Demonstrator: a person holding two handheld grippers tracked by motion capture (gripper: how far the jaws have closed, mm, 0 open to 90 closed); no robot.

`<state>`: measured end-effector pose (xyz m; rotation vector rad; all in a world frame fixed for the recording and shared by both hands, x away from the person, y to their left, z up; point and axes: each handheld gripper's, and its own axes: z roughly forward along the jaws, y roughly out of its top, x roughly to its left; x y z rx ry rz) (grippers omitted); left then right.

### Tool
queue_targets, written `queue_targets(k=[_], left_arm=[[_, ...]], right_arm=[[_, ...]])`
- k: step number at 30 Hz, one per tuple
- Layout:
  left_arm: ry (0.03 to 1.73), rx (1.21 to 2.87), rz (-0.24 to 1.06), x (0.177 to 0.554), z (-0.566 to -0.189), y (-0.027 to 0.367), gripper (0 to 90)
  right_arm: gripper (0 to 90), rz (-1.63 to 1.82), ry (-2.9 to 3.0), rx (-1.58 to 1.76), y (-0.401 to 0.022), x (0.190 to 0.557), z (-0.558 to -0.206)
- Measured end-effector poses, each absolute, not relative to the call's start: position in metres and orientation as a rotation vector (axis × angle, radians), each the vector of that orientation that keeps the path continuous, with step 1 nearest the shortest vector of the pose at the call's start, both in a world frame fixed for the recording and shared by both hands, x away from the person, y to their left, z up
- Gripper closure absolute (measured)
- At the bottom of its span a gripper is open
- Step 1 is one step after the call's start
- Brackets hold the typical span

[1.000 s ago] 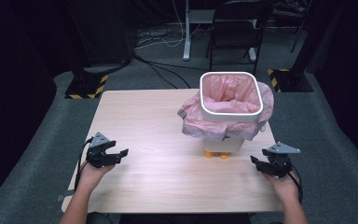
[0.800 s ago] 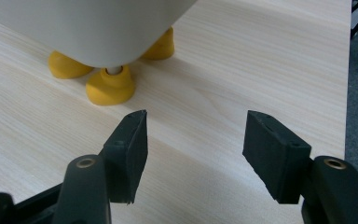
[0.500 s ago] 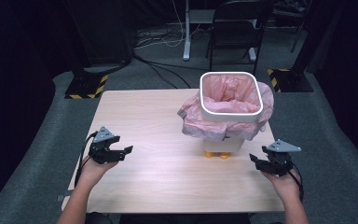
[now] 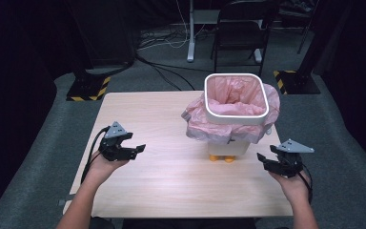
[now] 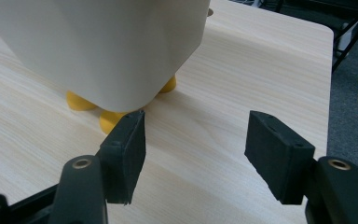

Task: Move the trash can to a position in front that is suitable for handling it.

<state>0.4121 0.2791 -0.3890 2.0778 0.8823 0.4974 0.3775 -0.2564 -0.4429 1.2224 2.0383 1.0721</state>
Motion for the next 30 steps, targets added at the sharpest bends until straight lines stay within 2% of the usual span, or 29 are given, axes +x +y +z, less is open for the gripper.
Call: queue_targets(k=[30], left_arm=[[0.743,2.116,0.440,0.424,-0.360,0.219,29.4]], right_arm=[[36.5,1.083,2.003,1.191,-0.254,0.382,-0.417]])
